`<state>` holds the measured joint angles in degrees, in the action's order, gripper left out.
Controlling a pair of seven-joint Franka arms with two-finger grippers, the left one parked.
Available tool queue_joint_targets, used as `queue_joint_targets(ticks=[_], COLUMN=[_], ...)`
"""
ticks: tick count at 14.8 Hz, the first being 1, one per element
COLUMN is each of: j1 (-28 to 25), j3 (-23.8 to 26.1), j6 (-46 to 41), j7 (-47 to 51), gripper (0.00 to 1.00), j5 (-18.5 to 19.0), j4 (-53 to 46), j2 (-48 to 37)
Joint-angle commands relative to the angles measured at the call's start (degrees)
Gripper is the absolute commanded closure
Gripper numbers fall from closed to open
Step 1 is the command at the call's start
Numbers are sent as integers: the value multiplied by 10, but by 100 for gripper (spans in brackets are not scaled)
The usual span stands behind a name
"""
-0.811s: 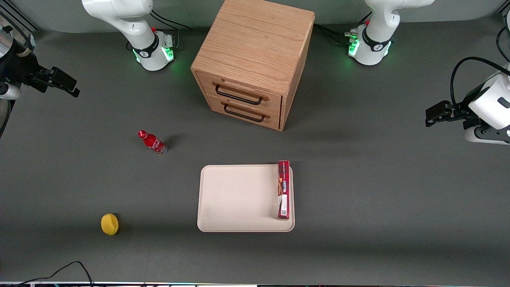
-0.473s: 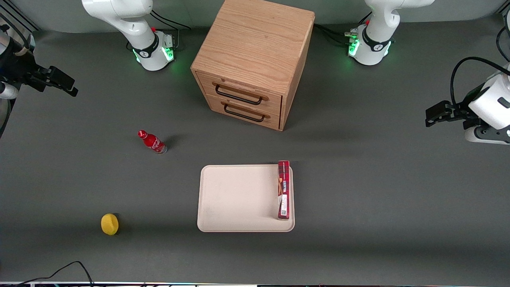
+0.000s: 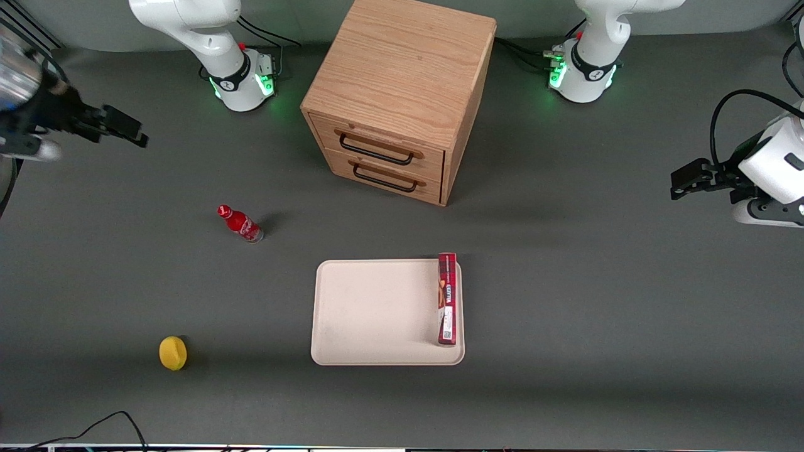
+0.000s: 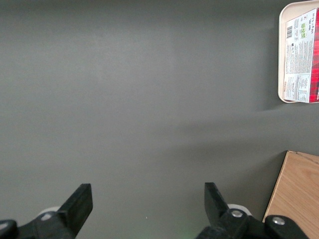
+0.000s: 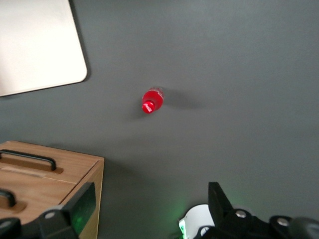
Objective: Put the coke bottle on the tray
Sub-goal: 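Move the right gripper toward the red Coca-Cola bottle, then lower the right gripper around the bottle and close it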
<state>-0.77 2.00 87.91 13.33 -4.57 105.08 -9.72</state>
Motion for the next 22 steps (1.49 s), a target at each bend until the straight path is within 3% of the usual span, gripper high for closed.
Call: queue_joint_targets(ticks=[1, 4, 7, 12, 14, 16, 17, 22], j1=[-3, 1, -1, -1, -1, -2, -2, -1], j3=[9, 21, 32, 56, 56, 57, 57, 70], j6=[146, 317, 434, 496, 504, 508, 508, 494], j7=[-1, 6, 12, 43, 42, 36, 37, 39], gripper=[0, 0, 0, 0, 36, 85, 100, 100], j5=[-9, -7, -8, -8, -7, -5, -5, -4], j4=[153, 265, 324, 347, 354, 354, 354, 347], j2=[-12, 0, 32, 59, 59, 59, 59, 36])
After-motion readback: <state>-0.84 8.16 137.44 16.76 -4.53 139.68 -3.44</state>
